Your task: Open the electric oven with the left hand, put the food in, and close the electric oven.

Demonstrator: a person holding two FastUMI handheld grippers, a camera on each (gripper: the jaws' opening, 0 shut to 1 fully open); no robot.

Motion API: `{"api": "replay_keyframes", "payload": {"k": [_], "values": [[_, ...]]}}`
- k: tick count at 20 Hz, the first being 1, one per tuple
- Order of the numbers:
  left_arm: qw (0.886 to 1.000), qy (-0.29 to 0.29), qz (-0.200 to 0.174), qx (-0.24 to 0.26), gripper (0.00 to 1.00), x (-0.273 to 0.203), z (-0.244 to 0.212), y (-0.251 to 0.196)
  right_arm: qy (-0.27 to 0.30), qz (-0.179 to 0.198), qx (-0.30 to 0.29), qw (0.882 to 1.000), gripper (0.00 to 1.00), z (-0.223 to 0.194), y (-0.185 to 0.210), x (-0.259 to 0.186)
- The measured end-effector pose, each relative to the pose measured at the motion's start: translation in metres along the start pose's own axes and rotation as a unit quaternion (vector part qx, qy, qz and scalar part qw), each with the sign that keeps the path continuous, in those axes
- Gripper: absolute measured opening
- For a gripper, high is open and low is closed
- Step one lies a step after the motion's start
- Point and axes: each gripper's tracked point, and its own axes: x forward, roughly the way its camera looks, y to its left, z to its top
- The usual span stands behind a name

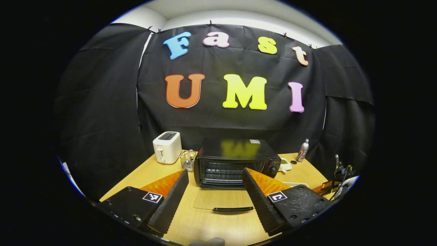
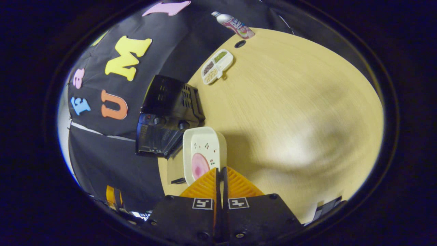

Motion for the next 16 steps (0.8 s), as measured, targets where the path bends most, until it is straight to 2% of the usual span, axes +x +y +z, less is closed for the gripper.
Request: {"api": "replay_keyframes", "payload": {"k": [1, 2, 3, 5, 7, 8, 9, 10, 12, 14, 16], "values": [[1.0, -0.002, 0.003, 0.006, 0.96, 0.0, 0.003, 0.002, -0.008, 0.004, 0.007, 1.0, 0.0, -0.003, 0.01, 0.0], [1.0, -0.002, 0.001, 0.011, 0.96, 0.002, 0.004, 0.004, -0.013, 0.006, 0.01, 1.0, 0.04, -0.008, 0.021, 0.002], [1.0, 0.0, -0.003, 0.012, 0.96, 0.001, 0.004, 0.003, -0.019, 0.013, 0.014, 1.0, 0.0, -0.015, 0.033, 0.005], [1.0, 0.005, -0.011, 0.016, 0.96, 0.002, 0.004, 0.001, -0.027, 0.022, 0.024, 0.999, 0.04, -0.028, 0.058, 0.016], [1.0, 0.01, -0.021, 0.021, 0.96, 0.002, 0.006, 0.0, -0.039, 0.02, 0.048, 0.998, 0.0, -0.042, 0.077, 0.032], [0.999, 0.012, -0.025, 0.024, 0.96, 0.002, 0.006, 0.001, -0.048, 0.022, 0.06, 0.997, 0.04, -0.048, 0.087, 0.043], [0.999, 0.013, -0.03, 0.025, 0.96, 0.003, 0.007, 0.0, -0.051, 0.024, 0.068, 0.996, 0.0, -0.056, 0.097, 0.056], [0.999, 0.014, -0.034, 0.026, 0.96, 0.004, 0.009, 0.001, -0.056, 0.035, 0.078, 0.995, 0.04, -0.06, 0.109, 0.072], [0.998, 0.016, -0.041, 0.033, 0.96, 0.004, 0.01, 0.003, -0.067, 0.056, 0.101, 0.991, 0.01, -0.069, 0.127, 0.1], [0.998, 0.015, -0.043, 0.045, 0.96, 0.003, 0.012, 0.006, -0.073, 0.067, 0.121, 0.988, 0.04, -0.077, 0.141, 0.123], [0.998, 0.014, -0.046, 0.047, 0.96, 0.004, 0.013, 0.008, -0.095, 0.071, 0.137, 0.983, 0.0, -0.074, 0.152, 0.144]]}}
